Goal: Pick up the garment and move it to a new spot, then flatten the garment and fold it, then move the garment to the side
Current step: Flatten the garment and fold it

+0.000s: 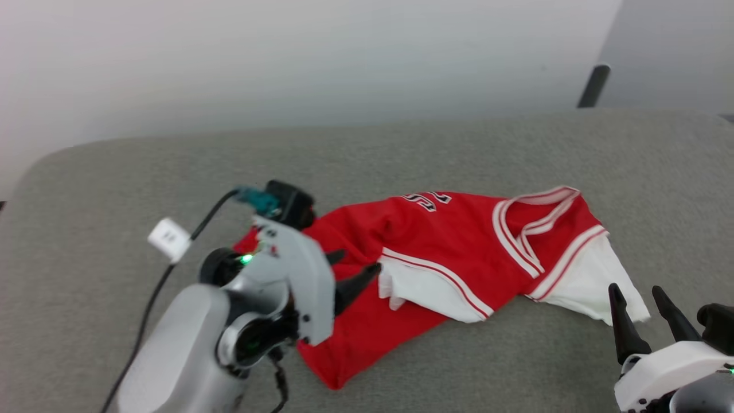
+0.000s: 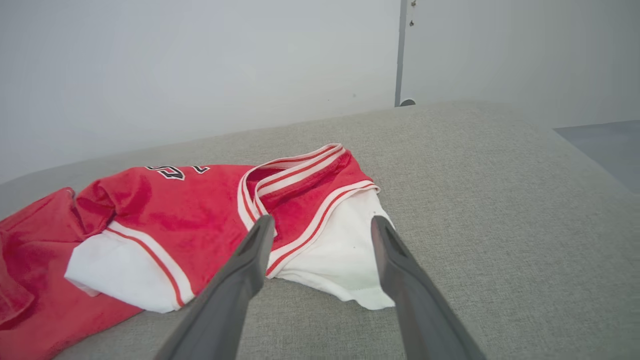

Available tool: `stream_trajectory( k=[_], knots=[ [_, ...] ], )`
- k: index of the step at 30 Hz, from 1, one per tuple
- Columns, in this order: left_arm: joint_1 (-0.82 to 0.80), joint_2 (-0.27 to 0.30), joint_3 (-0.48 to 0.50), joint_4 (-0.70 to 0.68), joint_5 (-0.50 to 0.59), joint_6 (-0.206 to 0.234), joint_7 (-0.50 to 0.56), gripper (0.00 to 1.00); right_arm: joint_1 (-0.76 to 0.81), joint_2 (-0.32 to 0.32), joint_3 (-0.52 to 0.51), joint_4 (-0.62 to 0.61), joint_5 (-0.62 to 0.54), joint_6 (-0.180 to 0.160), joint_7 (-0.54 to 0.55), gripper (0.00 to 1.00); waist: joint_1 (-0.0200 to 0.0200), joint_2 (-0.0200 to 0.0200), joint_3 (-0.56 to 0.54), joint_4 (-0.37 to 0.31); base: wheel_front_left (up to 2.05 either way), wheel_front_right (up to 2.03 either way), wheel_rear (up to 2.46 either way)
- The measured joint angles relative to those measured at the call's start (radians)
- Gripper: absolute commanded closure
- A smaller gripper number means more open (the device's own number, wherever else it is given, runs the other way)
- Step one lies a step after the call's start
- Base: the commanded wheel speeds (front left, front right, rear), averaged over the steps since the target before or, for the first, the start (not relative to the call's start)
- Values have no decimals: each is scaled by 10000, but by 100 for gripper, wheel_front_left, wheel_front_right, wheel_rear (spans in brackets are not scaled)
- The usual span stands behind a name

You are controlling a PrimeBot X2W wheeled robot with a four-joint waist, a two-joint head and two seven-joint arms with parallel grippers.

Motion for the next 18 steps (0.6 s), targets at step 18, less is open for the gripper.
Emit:
stream_trajectory(
  k=[18],
  knots=[
    [-1310, 290, -1204, 2182, 531, -33, 1187, 0, -872, 92, 991, 1225, 602, 0, -1317, 0, -1, 0, 1328, -1717, 0, 0, 0]
  ],
)
